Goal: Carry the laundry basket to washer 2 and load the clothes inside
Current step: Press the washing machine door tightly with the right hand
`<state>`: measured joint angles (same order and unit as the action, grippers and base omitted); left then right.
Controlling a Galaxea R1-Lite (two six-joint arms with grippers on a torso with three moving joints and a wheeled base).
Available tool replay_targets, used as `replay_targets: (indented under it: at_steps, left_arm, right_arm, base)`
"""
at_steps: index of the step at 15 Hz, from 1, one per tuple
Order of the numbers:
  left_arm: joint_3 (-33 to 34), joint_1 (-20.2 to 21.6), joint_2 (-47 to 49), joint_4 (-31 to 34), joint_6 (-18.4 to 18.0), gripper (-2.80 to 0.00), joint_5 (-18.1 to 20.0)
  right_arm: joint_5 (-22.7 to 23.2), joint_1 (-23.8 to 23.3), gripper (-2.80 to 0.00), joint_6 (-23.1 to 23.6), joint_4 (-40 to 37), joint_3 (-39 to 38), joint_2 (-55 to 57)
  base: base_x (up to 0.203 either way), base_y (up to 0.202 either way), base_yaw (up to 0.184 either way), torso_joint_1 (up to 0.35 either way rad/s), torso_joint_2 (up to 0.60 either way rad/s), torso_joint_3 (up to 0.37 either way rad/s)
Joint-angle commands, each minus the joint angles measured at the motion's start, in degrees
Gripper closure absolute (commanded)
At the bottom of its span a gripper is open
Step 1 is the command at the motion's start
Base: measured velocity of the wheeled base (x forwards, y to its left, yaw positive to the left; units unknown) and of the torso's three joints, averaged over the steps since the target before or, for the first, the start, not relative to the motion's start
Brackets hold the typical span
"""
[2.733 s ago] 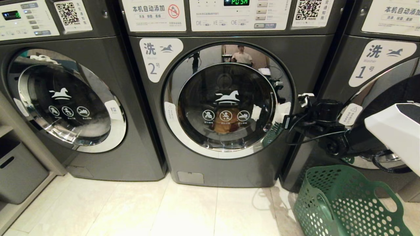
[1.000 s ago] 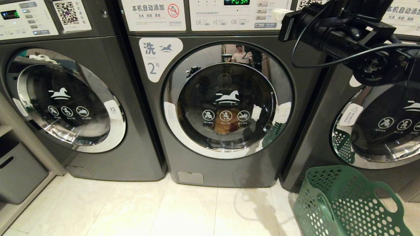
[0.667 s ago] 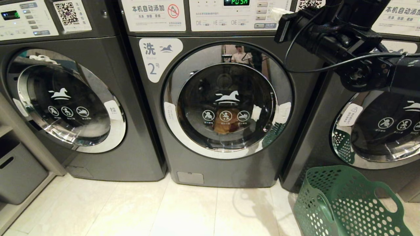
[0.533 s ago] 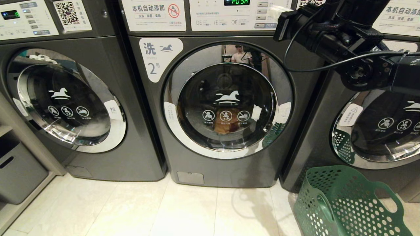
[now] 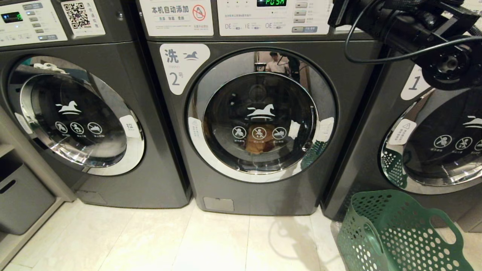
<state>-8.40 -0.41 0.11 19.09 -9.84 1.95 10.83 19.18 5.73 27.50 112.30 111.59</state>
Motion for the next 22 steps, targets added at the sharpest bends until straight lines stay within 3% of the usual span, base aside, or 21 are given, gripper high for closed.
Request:
replay_targets:
  at_steps: [1, 11, 22]
  left_arm:
    - [0.3, 0.0, 0.0, 0.5, 0.0, 0.0, 0.1]
    - [0.8, 0.0, 0.0, 0.2, 0.0, 0.0, 0.3]
    - [0.8, 0.1, 0.0, 0.0, 0.0, 0.0, 0.3]
  right_arm:
    - [0.1, 0.1, 0.0, 0.1, -0.4, -0.1, -2.2]
    - [0.3, 0.2, 0.0, 0.2, -2.7, 0.0, -3.6]
    - [0.6, 0.2, 0.0, 0.2, -3.2, 0.0, -5.2]
  base:
    - [0.0, 0.0, 0.0, 0.0, 0.0, 0.0]
    - [0.0, 0.0, 0.0, 0.0, 0.0, 0.0]
    - [0.0, 0.0, 0.0, 0.003, 0.0, -0.129]
